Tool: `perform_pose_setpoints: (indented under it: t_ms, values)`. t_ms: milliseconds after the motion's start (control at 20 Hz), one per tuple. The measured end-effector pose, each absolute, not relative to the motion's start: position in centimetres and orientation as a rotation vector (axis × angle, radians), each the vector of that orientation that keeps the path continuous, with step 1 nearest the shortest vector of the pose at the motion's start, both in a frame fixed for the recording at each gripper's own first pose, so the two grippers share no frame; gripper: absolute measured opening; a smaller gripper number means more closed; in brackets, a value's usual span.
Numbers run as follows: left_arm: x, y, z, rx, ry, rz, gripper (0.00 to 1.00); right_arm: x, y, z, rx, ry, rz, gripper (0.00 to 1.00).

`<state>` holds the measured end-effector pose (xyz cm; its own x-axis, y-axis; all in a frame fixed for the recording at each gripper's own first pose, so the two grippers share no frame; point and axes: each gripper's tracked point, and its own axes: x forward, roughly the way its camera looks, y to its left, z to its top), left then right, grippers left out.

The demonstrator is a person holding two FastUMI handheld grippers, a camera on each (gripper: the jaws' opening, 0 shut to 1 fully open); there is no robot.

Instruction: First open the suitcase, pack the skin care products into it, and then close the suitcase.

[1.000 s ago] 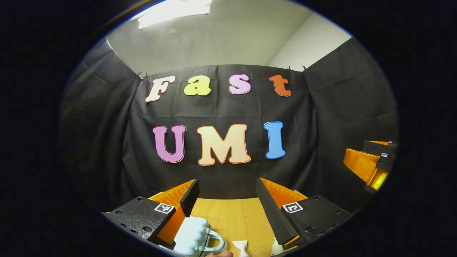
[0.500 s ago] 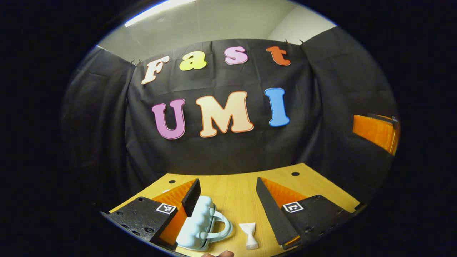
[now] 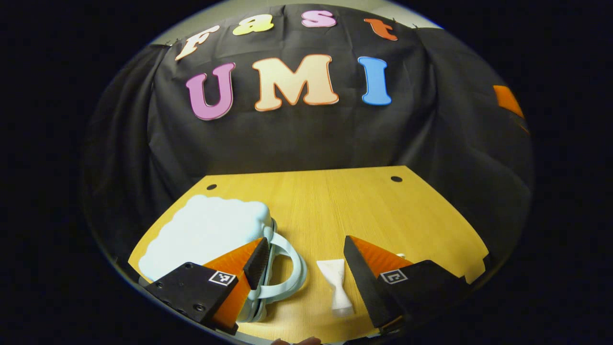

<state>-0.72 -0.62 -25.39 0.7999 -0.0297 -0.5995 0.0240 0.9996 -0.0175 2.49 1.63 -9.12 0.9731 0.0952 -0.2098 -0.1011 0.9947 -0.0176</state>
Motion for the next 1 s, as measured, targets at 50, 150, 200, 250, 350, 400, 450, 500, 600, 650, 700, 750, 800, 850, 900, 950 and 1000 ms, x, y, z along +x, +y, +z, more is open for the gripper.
perform_pose_setpoints:
  t_ms: [50, 150, 200, 250, 350, 400, 450, 500, 600, 650, 700, 750, 800, 850, 900, 950, 1000]
  values:
    - [-0.7, -0.7, -26.4, -0.007, 0.669, -0.034, 0.93, 2.5, 1.5, -9.3, -0.038, 0.219, 0.089, 0.99]
    - [-0.5, -0.6, -28.4, 0.001, 0.718, -0.045, 0.94, 2.5, 1.1, -9.8, -0.056, 0.234, 0.067, 1.0]
    - [-0.3, -0.5, -29.3, 0.005, 0.746, -0.052, 0.94, 2.5, 1.1, -10.0, -0.062, 0.241, 0.058, 1.0]
    - [-0.2, -0.5, -30.2, 0.007, 0.77, -0.056, 0.93, 2.5, 0.9, -10.2, -0.068, 0.25, 0.05, 1.0]
    - [-0.1, -0.6, -31.4, 0.0, 0.809, -0.065, 0.94, 2.4, 0.8, -10.4, -0.084, 0.259, 0.038, 1.0]
    - [0.2, -0.7, -31.9, 0.002, 0.825, -0.067, 0.94, 2.4, 0.7, -10.3, -0.093, 0.259, 0.033, 0.99]
    - [0.4, -0.7, -32.7, 0.007, 0.841, -0.07, 0.93, 2.4, 0.7, -10.3, -0.103, 0.261, 0.029, 0.99]
    - [0.6, -0.6, -33.3, 0.015, 0.862, -0.07, 0.94, 2.4, 0.6, -10.4, -0.111, 0.263, 0.026, 1.0]
    - [0.4, -0.5, -34.6, 0.014, 0.909, -0.068, 0.94, 2.5, 0.5, -10.6, -0.124, 0.27, 0.02, 1.0]
    - [0.4, -0.7, -35.1, 0.007, 0.93, -0.071, 0.94, 2.5, 0.4, -10.6, -0.128, 0.273, 0.017, 1.0]
    - [0.3, -0.7, -35.4, 0.005, 0.949, -0.071, 0.92, 2.5, 0.2, -10.7, -0.131, 0.276, 0.012, 1.0]
    - [0.3, -0.7, -35.8, 0.011, 0.966, -0.072, 0.93, 2.6, 0.2, -10.8, -0.134, 0.28, 0.009, 1.0]
    - [0.4, -0.7, -36.2, 0.015, 0.976, -0.074, 0.93, 2.5, 0.1, -11.0, -0.135, 0.283, 0.005, 1.0]
    - [0.3, -0.8, -36.5, 0.018, 0.99, -0.077, 0.92, 2.6, 0.1, -11.0, -0.136, 0.285, 0.003, 1.0]
    - [0.2, -0.9, -36.7, 0.013, 1.002, -0.084, 0.87, 2.5, 0.1, -11.1, -0.137, 0.287, 0.002, 1.0]
    - [0.1, -1.1, -37.0, 0.008, 1.016, -0.095, 0.84, 2.6, 0.1, -11.1, -0.139, 0.288, 0.001, 1.0]
    - [0.2, -0.8, -37.0, 0.02, 1.026, -0.085, 0.71, 2.6, 0.1, -11.2, -0.141, 0.287, 0.001, 1.0]
